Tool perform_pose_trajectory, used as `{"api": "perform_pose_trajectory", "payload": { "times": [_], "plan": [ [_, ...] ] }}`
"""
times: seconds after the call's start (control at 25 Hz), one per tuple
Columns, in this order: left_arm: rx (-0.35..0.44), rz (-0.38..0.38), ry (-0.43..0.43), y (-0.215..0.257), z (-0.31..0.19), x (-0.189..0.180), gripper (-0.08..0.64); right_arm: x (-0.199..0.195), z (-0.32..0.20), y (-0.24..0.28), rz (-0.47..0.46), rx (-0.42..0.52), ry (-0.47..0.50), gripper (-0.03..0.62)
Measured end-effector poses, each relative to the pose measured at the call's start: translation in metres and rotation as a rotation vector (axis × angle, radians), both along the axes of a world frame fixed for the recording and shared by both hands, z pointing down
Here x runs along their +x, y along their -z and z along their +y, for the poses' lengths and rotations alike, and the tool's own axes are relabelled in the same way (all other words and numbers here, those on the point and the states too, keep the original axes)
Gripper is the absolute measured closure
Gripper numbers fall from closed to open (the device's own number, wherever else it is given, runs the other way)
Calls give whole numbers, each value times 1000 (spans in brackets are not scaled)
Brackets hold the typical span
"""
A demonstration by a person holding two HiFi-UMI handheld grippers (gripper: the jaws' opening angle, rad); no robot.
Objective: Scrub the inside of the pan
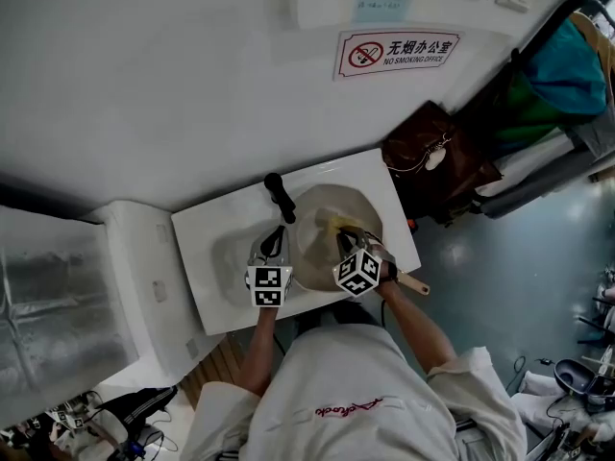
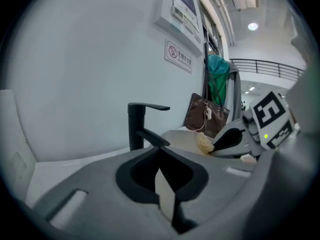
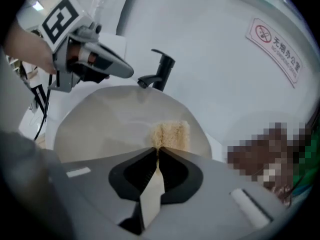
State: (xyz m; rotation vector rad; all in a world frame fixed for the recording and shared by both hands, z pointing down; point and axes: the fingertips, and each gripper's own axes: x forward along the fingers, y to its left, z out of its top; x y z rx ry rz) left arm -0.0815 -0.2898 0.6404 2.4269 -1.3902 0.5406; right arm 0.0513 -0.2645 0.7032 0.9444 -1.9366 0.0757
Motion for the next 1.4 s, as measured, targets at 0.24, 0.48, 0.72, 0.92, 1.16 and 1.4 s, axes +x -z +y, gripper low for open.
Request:
{"api": "perform_pose_trajectory", "payload": {
  "times": [0.24,0.48,0.72,0.92,1.16,1.4],
  "plan": [
    [16,15,-1,10,-2,8,560,1,-17,38,-257,56,-121,568],
    [38,21,-3,29,-2,15,560,13,-26,75,-437,142,-222,568],
    [93,27,-6,57,-14,20,560,31,-38,106,-489,207,-274,568],
    [143,32,-3,83,-24,22,560,44,-51,137,-528,280,-288,568],
    [193,43,10,108,-36,22,560,55,-64,176,-570,369,-301,569],
    [239,45,15,129,-48,22,560,59,-72,198,-586,425,-305,569]
  ]
}}
